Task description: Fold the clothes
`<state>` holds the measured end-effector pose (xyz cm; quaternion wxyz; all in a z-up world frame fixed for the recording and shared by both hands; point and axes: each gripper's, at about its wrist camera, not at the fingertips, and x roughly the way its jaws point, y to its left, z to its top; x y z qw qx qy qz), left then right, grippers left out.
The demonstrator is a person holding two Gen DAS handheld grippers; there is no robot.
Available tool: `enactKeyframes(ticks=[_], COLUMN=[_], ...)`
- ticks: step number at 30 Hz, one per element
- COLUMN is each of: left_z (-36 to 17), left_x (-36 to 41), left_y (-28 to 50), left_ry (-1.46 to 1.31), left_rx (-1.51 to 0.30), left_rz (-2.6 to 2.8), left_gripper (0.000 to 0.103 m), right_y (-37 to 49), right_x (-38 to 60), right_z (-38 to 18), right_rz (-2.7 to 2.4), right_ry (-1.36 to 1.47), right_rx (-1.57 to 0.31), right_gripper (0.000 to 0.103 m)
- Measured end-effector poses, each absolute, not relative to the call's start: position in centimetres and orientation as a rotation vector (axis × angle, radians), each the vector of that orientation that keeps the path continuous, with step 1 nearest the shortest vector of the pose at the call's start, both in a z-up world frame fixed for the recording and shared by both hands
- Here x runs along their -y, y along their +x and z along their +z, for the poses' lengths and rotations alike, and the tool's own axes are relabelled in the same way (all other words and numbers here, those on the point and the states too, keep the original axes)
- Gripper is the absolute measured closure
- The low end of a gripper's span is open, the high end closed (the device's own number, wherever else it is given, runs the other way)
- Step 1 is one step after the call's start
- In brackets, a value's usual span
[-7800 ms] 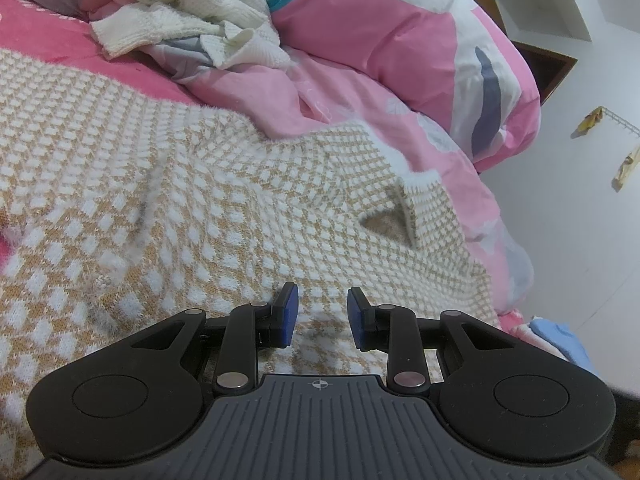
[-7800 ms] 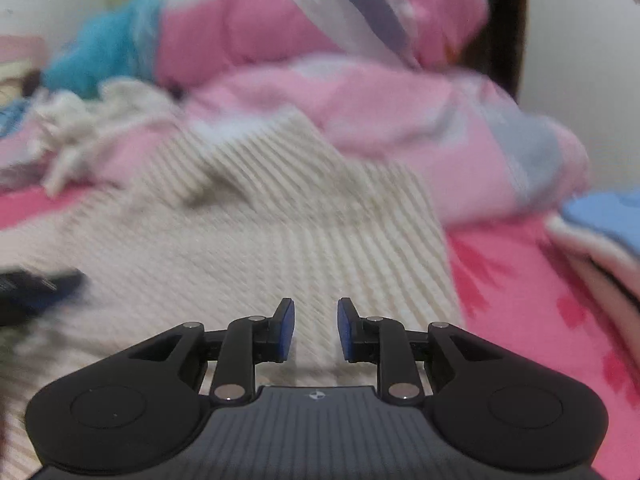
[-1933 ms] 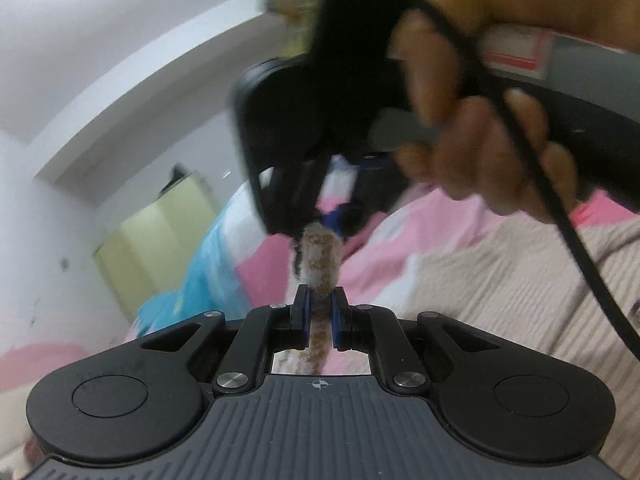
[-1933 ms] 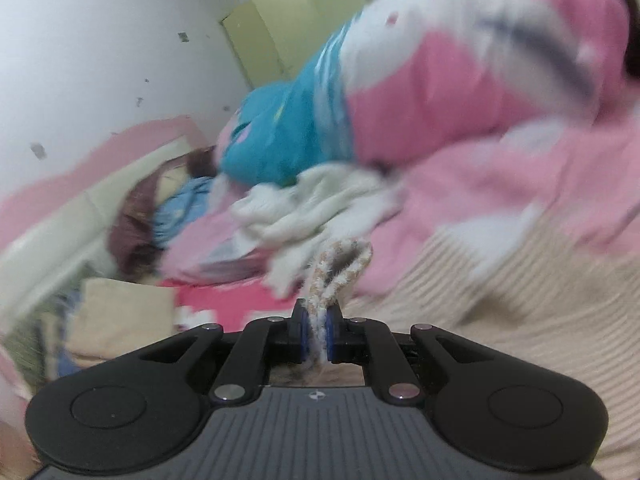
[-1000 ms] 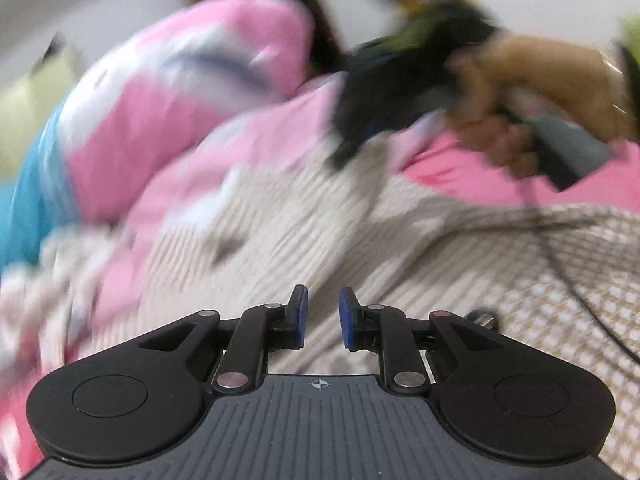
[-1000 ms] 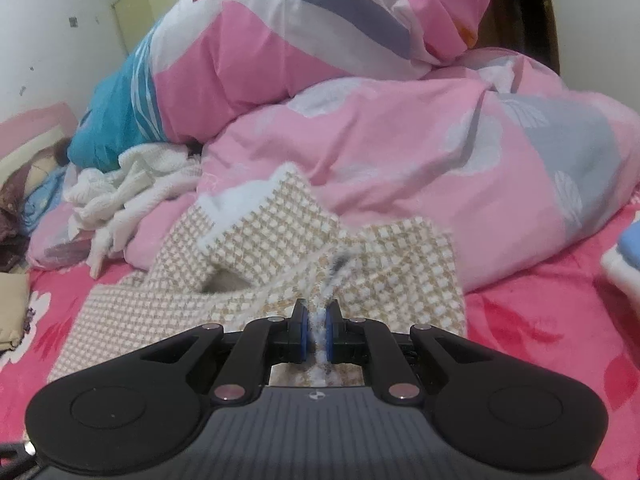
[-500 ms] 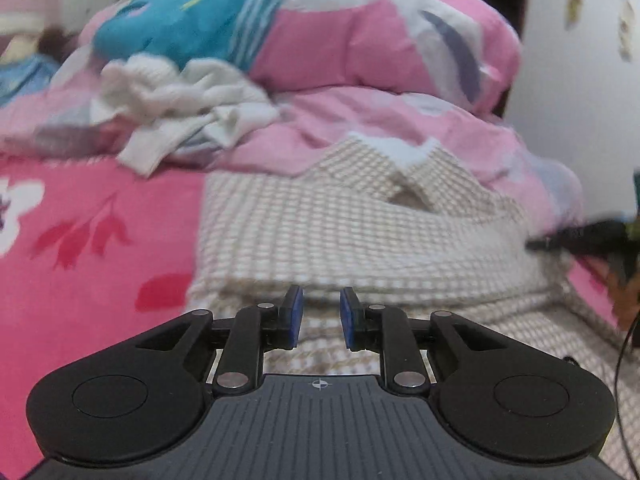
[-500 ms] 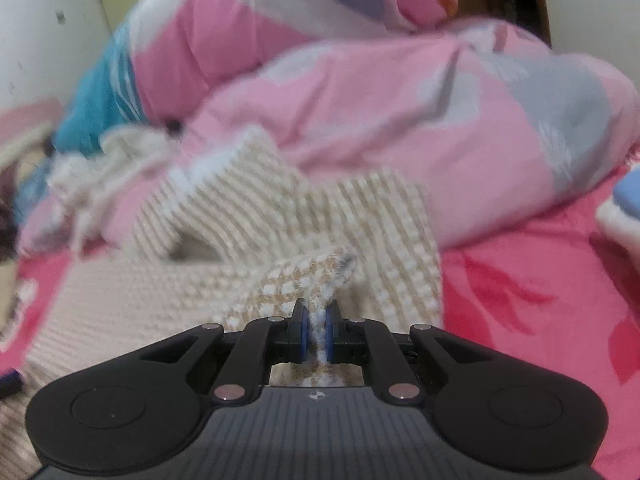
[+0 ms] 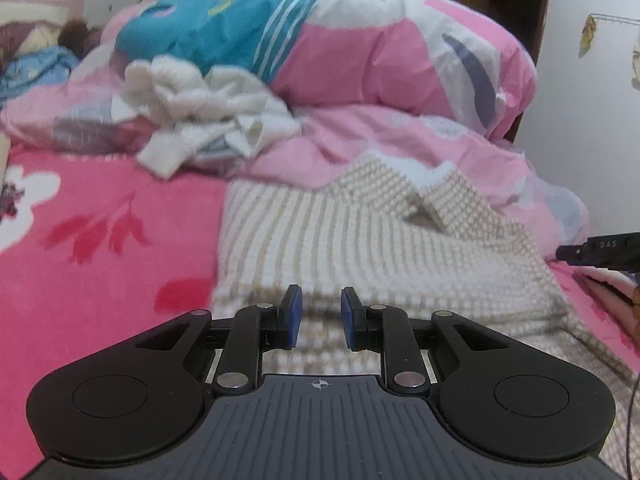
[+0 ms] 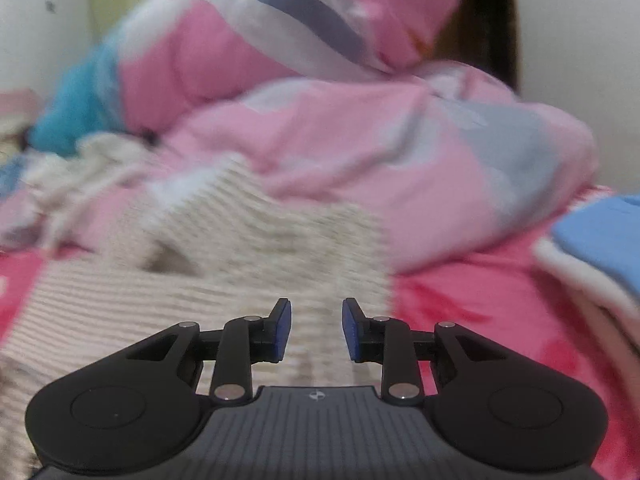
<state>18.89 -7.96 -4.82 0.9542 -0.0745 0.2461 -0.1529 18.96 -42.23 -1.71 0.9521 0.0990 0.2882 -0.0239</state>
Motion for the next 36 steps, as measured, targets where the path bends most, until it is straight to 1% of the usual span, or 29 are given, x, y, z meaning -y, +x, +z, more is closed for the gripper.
enactKeyframes(ticks=[2,5,6,7,8,9,11,14,18,20,23,24,25,27,30,33,36], left_z=[-4.5,-5.1,-5.8,-6.7,-7.8,-8.5,-8.8,-9.0,-9.1,-9.1,-9.2,-9.2,-9.2,-9.1,-8.1,-6.9,-8.5], left_x=[9.1,11.1,11.5,11.8,11.9,11.9,11.8,11.3,10.9,10.8,10.5,10.5,10.3,10.0,9.1,8.2,6.8], left_y=[19.6,21.0,21.6,22.3,22.9,23.0,22.8,23.0,23.0,23.0,23.0,23.0,23.1,23.1,23.1,23.0,24.5], left_ry=[-0.132,-0.072,-0.063,-0.066,-0.078,-0.087,-0.089,-0.122,-0.151,-0.161,-0.176,-0.182,-0.189,-0.211,-0.261,-0.272,-0.31], left_rx=[-0.473,-0.455,-0.477,-0.518,-0.559,-0.568,-0.549,-0.555,-0.555,-0.555,-0.556,-0.556,-0.556,-0.559,-0.547,-0.493,-0.557], left_rz=[-0.293,-0.249,-0.236,-0.234,-0.234,-0.233,-0.235,-0.249,-0.261,-0.265,-0.271,-0.274,-0.276,-0.282,-0.282,-0.242,-0.197], left_gripper=[0.082,0.082,0.082,0.082,0.082,0.082,0.082,0.082,0.082,0.082,0.082,0.082,0.082,0.081,0.081,0.081,0.081], right_y=[19.3,20.5,20.9,21.5,21.6,21.0,20.7,20.8,20.0,20.3,21.6,21.0,20.6,20.6,20.6,20.5,20.4], right_x=[40.3,38.5,37.9,37.9,38.1,38.2,38.0,36.8,35.2,34.8,35.1,35.4,35.7,36.1,35.2,34.8,35.2], right_z=[-1.6,-3.5,-4.2,-5.8,-7.3,-7.9,-7.6,-5.5,-2.7,-3.2,-7.3,-8.2,-8.5,-8.3,-8.3,-8.5,-8.7], right_rz=[0.04,0.056,0.059,0.03,0.016,0.031,0.004,-0.054,0.038,0.075,0.051,0.069,0.085,0.08,0.061,0.052,0.056], right_ry=[0.206,0.157,0.14,0.114,0.089,0.057,0.025,-0.029,0.034,0.076,0.118,0.113,0.119,0.164,0.11,0.099,0.117], right_rx=[-0.568,-0.619,-0.638,-0.696,-0.721,-0.687,-0.696,-0.735,-0.638,-0.635,-0.76,-0.72,-0.694,-0.704,-0.707,-0.7,-0.689], right_gripper=[0.075,0.075,0.075,0.077,0.082,0.082,0.081,0.081,0.08,0.08,0.08,0.08,0.08,0.08,0.08,0.08,0.08])
